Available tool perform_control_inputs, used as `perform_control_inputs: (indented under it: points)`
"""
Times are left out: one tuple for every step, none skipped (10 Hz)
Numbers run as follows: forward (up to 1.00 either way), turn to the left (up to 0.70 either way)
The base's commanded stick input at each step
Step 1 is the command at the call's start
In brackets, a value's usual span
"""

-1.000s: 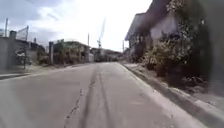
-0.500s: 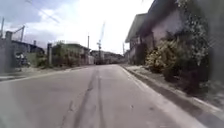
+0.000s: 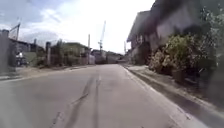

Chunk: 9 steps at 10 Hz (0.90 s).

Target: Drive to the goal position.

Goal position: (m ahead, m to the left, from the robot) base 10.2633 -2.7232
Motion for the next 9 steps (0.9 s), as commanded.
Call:
perform_control_inputs:
  points:
    - [0.17,0.00]
    - [0.00,0.00]
    - [0.00,0.00]
    - [0.00,0.00]
    - [0.00,0.00]
    - [0.00,0.00]
    - [0.00,0.00]
    - [0.00,0.00]
    - [0.00,0.00]
